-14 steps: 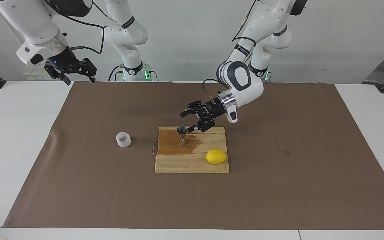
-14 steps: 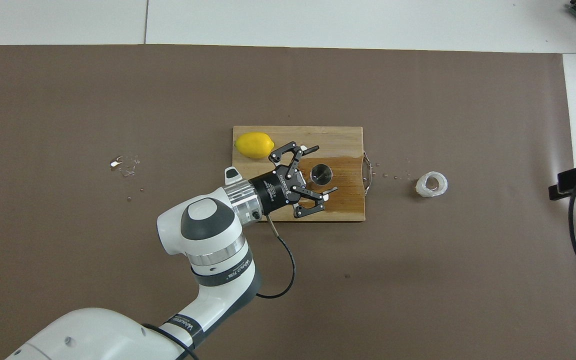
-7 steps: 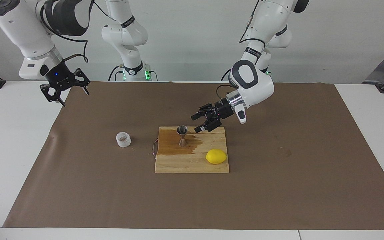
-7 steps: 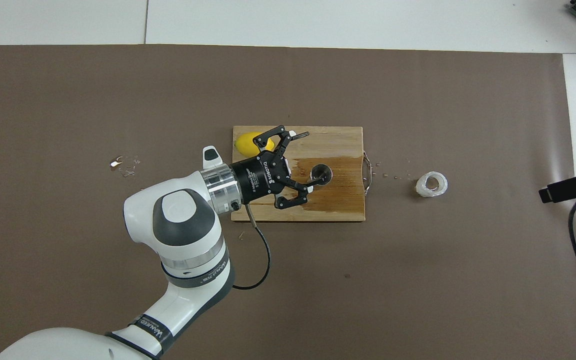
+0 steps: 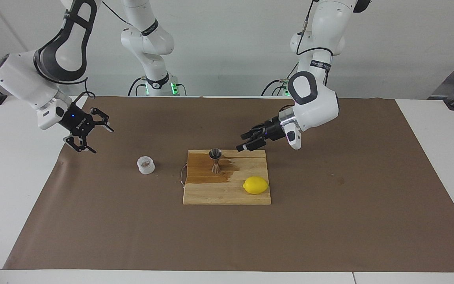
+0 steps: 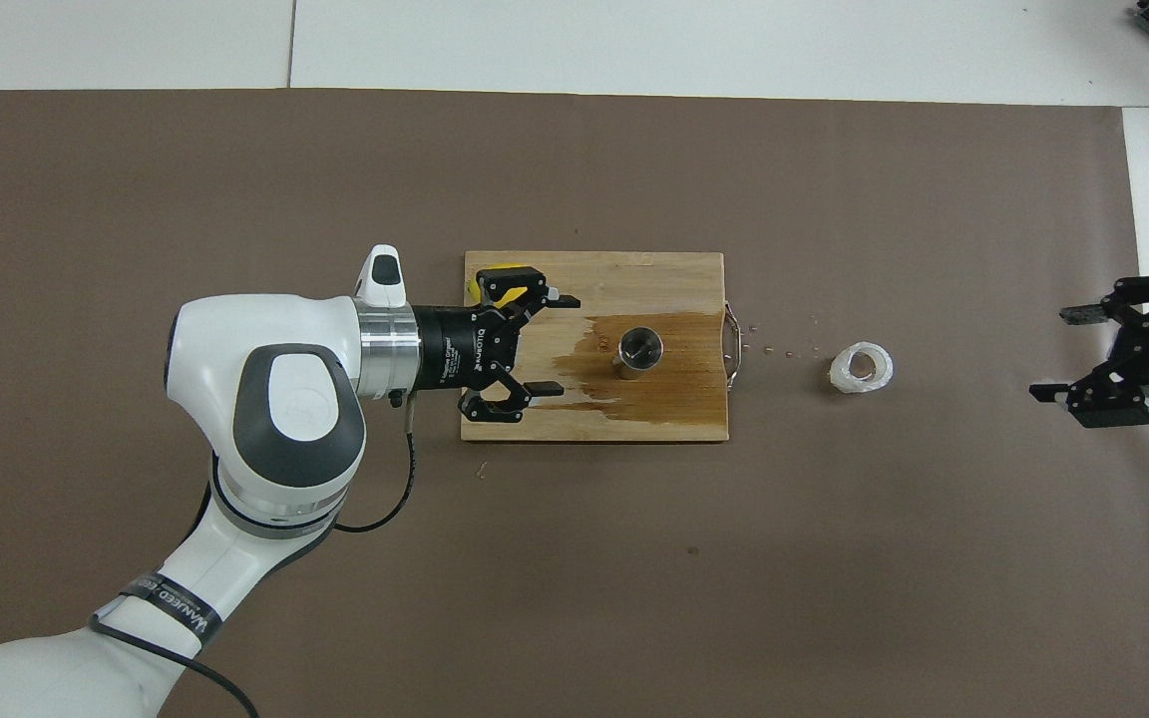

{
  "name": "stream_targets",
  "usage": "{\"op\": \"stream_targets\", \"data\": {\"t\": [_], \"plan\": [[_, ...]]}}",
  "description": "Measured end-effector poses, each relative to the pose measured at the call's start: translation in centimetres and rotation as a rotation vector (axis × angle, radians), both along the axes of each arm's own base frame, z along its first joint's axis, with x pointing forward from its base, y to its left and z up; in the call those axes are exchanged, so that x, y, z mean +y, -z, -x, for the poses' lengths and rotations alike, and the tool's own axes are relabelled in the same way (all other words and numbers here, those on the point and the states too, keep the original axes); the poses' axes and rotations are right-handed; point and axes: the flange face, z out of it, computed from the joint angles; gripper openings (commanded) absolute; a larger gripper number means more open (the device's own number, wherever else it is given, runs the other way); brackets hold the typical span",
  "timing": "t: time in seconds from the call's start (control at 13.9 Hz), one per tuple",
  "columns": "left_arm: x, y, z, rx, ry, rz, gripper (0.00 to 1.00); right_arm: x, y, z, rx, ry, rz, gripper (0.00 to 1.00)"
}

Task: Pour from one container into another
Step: 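Retract the left gripper while the right gripper reaches the white cup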

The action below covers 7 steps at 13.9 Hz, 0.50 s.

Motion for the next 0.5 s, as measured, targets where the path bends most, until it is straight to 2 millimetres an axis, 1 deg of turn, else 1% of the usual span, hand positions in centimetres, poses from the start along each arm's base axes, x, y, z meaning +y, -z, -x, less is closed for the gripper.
{"op": "stream_targets", "data": {"t": [0.22,0.36,0.5], "plan": [[0.4,-0.4,0.5,-0.055,0.146,-0.134,1.0,0.7,4.1,-0.9,-0.063,-0.118,-0.092,1.0],[0.8,-0.7,0.7,-0.089,0.217,-0.208,1.0,1.3,6.1,-1.3,-0.079,-0.172,-0.119,1.0],[1.6,-1.4,0.5,-0.153,0.322,-0.332,1.0,2.1,8.2,-1.5,-0.106,-0.21,-0.172,1.0]]}}
